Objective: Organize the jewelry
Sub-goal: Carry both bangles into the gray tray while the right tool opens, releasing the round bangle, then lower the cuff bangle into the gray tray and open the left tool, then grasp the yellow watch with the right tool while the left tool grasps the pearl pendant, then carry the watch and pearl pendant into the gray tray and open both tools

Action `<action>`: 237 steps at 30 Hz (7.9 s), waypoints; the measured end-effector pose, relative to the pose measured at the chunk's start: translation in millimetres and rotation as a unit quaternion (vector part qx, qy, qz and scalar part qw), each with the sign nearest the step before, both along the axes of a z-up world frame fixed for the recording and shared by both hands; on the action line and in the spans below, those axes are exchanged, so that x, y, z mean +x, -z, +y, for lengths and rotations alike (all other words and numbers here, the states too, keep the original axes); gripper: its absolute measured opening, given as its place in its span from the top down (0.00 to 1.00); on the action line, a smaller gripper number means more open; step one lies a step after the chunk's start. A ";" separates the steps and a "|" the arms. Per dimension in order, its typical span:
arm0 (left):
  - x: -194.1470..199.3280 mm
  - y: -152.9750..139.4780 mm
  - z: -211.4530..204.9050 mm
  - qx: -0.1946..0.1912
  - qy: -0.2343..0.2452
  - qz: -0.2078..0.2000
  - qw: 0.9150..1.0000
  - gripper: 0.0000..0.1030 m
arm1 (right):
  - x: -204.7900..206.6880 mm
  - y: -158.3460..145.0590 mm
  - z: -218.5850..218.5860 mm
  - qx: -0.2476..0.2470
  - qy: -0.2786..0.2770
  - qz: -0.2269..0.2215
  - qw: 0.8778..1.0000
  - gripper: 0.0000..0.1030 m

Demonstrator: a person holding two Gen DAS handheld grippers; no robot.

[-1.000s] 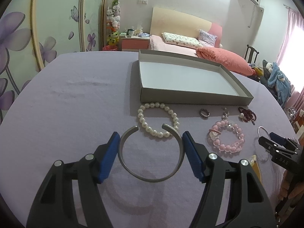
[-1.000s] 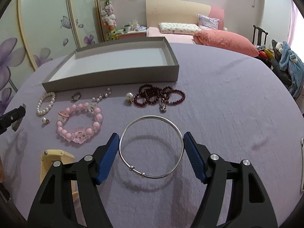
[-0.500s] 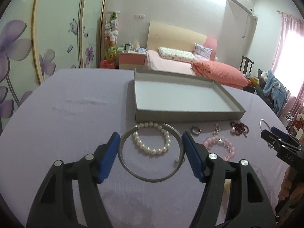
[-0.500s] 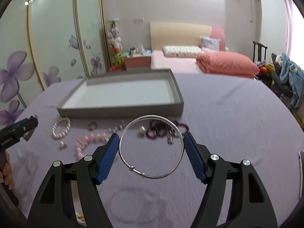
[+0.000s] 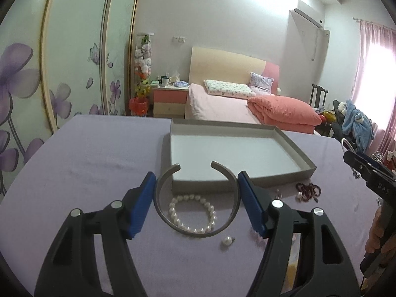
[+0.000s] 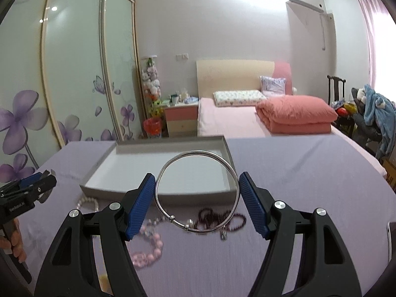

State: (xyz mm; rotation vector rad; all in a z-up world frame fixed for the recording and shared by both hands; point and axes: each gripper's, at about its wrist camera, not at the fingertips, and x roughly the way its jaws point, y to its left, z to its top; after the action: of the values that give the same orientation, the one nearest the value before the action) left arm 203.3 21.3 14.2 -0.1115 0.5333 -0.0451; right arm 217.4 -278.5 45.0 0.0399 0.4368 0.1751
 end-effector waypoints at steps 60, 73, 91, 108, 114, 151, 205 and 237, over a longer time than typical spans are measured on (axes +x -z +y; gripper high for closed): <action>226.4 46.1 -30.1 -0.023 0.000 0.072 0.997 0.30 | 161.1 37.5 31.2 0.009 -0.019 0.065 0.998 0.19; 211.4 35.3 -25.0 -0.006 -0.015 0.053 0.998 0.30 | 156.1 32.8 35.4 -0.004 -0.020 0.051 0.998 0.19; 49.8 16.6 8.5 -0.020 -0.011 0.023 0.999 0.30 | 23.6 22.6 29.8 -0.031 -0.060 0.057 0.996 0.19; -31.1 43.0 23.6 -0.022 -0.028 0.036 0.999 0.27 | -89.3 80.4 49.1 0.004 -0.125 0.147 0.981 0.17; -28.9 44.4 22.8 -0.024 -0.028 0.041 0.998 0.27 | -75.4 84.8 69.8 -0.025 -0.113 0.183 0.976 0.15; 25.7 82.0 -58.5 0.044 0.043 0.174 0.983 0.78 | -46.1 89.9 -16.9 -0.013 0.014 0.203 0.979 0.61; -32.3 19.4 -32.2 -0.013 0.022 0.034 0.999 0.85 | -45.0 48.3 3.3 -0.005 -0.027 0.119 0.992 0.61; 80.6 -25.6 -42.4 0.012 0.018 -0.046 0.999 0.85 | 41.7 -25.8 20.0 -0.028 -0.026 -0.055 0.998 0.61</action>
State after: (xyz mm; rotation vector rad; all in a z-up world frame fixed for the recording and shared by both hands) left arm 283.9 -21.2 39.8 -0.0770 0.4434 -0.0780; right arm 259.1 -258.5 70.8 -0.0368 0.3326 0.2143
